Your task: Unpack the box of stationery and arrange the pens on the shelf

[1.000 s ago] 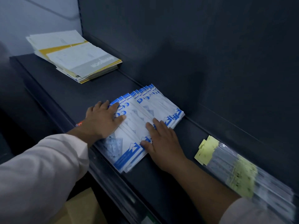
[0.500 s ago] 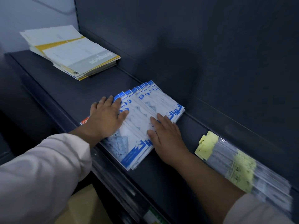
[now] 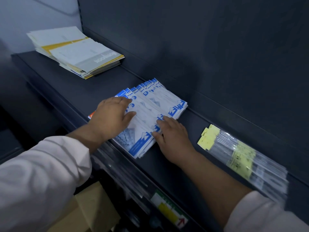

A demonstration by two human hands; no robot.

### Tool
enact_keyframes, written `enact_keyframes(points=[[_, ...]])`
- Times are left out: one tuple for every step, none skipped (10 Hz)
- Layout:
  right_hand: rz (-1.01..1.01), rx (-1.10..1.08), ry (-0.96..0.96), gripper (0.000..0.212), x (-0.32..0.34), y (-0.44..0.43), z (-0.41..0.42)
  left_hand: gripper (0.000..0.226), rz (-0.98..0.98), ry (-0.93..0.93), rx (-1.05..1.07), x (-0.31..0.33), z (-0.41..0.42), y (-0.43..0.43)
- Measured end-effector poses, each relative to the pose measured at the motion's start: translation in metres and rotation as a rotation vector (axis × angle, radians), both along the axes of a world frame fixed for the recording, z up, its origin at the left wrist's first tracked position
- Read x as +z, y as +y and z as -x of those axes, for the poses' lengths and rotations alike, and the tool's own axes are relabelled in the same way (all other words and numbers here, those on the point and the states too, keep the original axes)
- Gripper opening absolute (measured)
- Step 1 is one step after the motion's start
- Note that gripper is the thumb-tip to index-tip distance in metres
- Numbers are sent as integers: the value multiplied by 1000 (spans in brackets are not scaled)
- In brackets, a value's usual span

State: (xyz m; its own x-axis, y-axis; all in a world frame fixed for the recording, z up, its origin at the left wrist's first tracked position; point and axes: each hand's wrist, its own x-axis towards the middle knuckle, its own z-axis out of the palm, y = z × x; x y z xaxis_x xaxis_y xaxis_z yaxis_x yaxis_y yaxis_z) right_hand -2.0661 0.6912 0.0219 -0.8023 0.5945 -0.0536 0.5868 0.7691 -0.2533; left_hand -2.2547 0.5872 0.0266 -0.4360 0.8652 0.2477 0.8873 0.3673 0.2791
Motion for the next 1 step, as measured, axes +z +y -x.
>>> enact_keyframes(points=[[-32, 22, 25, 54, 4, -8, -14, 61, 12, 32, -11, 2, -10, -12]])
